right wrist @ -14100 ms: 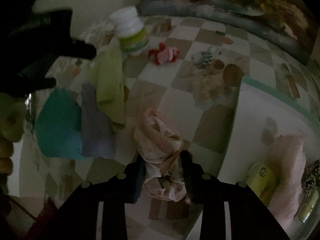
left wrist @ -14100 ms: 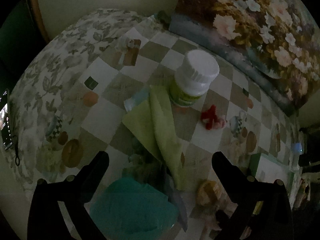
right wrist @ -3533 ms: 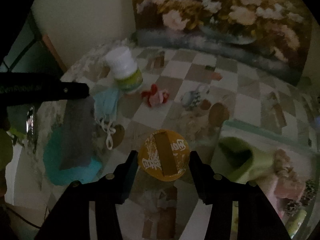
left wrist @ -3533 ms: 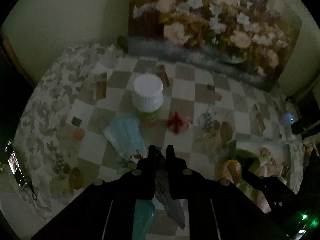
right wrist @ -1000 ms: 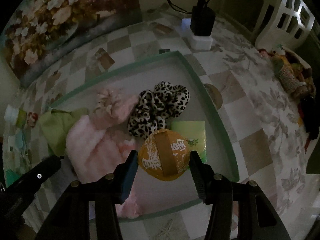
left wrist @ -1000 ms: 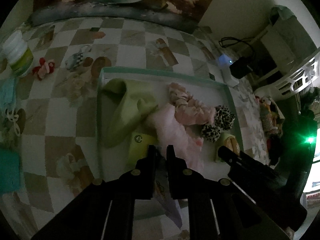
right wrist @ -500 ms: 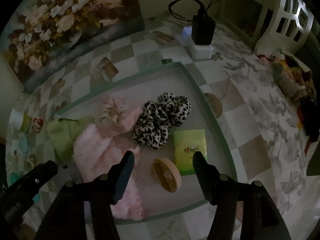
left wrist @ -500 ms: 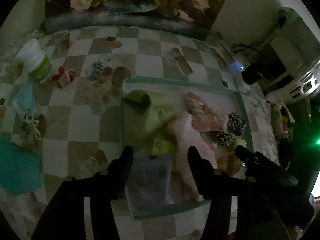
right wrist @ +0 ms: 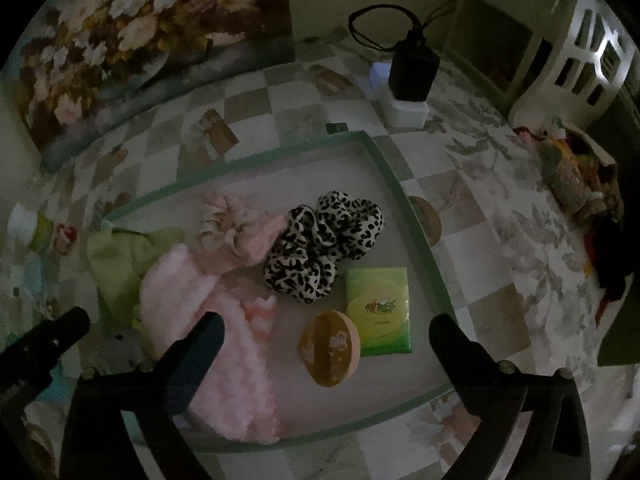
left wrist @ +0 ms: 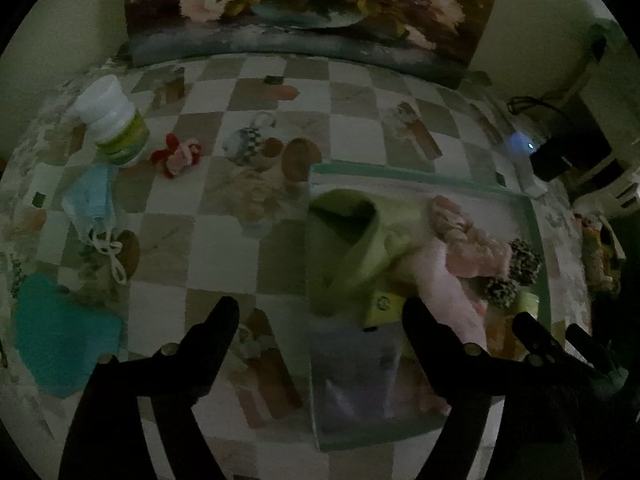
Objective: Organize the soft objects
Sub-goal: 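Open both tools to release the tin and grey cloth into the tray, then withdraw both tools from the tray toward the blue mask and red scrunchie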
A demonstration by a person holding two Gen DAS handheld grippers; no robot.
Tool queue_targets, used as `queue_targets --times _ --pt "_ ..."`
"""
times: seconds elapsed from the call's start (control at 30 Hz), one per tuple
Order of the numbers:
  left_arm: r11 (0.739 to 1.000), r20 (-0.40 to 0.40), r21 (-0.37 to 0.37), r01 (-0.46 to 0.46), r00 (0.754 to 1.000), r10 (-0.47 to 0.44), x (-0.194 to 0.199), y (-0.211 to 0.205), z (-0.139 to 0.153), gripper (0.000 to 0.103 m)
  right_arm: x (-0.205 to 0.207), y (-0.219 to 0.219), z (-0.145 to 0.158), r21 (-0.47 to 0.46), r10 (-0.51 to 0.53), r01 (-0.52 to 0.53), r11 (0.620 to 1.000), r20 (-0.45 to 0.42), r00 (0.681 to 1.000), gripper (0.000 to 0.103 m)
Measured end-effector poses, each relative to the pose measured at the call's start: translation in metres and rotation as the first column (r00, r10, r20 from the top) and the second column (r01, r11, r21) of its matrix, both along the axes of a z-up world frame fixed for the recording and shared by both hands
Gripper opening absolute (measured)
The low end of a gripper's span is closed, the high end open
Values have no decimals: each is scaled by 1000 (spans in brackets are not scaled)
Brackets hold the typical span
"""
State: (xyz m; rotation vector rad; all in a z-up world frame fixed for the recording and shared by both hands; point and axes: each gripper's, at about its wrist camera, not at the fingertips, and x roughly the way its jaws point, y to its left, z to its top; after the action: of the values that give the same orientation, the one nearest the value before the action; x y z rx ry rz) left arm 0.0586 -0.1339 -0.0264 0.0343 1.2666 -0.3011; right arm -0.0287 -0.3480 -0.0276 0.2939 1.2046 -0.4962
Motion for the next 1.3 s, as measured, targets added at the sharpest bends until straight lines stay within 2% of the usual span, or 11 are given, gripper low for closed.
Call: queue_targets --times 0.1,0.13,0.17,0.47,0.67,0.9,1.07,1.3 --pt "999 18 17 -29 999 29 3 5 0 89 0 2 1 2 6 -6 1000 3 1000 103" --pt "999 21 22 -38 999 38 4 7 -1 95 0 2 2 4 7 -7 1000 7 1000 103" --pt "998 24 26 -49 999 49 5 10 -1 96 0 3 2 6 8 -8 1000 9 1000 103" --pt "994 33 39 -98 995 97 14 27 1 96 3 5 3 16 5 -5 1000 19 1000 103" --pt "994 40 52 -100 994 97 17 33 5 96 6 10 3 16 10 -10 1000 17 1000 103" --pt "993 36 47 -108 994 106 23 45 8 96 14 26 6 6 57 -57 998 23 998 103" --pt "989 44 48 -142 989 140 31 64 13 96 19 41 10 109 91 -100 989 84 992 103" --pt "978 83 86 -191 979 184 42 97 23 96 28 69 16 100 159 -169 980 108 981 103"
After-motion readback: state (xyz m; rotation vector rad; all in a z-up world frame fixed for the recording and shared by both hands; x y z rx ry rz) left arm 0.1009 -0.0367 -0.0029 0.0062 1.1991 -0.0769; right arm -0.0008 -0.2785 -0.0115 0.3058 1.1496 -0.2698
